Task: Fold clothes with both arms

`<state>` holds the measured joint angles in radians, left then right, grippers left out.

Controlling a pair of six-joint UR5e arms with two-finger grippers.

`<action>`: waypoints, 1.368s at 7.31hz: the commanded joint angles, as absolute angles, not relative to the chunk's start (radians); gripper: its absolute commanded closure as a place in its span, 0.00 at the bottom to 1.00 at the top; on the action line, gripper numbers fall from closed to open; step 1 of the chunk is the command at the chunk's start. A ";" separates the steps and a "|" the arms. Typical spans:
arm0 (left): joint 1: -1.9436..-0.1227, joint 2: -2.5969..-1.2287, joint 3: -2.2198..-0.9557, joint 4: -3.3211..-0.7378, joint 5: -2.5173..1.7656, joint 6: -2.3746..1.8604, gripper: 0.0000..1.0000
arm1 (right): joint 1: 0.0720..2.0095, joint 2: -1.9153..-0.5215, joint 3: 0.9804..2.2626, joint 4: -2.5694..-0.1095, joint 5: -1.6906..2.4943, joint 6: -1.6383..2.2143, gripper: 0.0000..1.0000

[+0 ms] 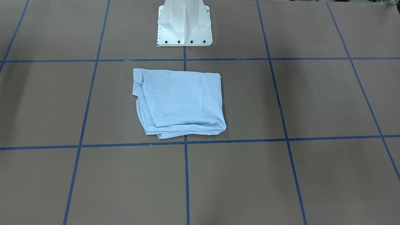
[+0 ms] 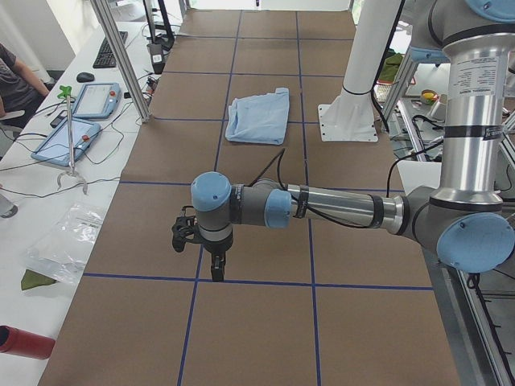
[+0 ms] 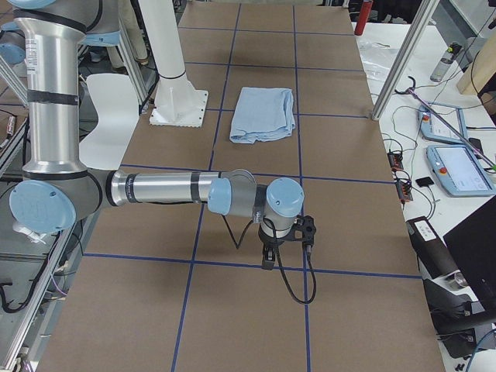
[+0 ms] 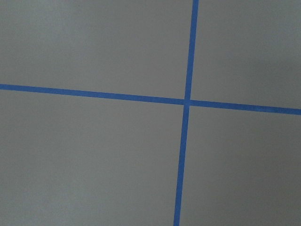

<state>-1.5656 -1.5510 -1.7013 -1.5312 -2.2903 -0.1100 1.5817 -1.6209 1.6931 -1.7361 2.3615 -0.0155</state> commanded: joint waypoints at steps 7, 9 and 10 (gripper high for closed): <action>-1.566 -1.539 -1.703 -1.552 -2.444 -0.109 0.01 | 1.583 -1.611 1.701 -1.735 2.358 -0.017 0.00; -1.566 -1.539 -1.703 -1.554 -2.434 -0.107 0.01 | 1.585 -1.611 1.701 -1.735 2.358 -0.017 0.00; -1.568 -1.537 -1.701 -1.577 -2.433 -0.106 0.01 | 1.585 -1.611 1.701 -1.735 2.358 -0.017 0.00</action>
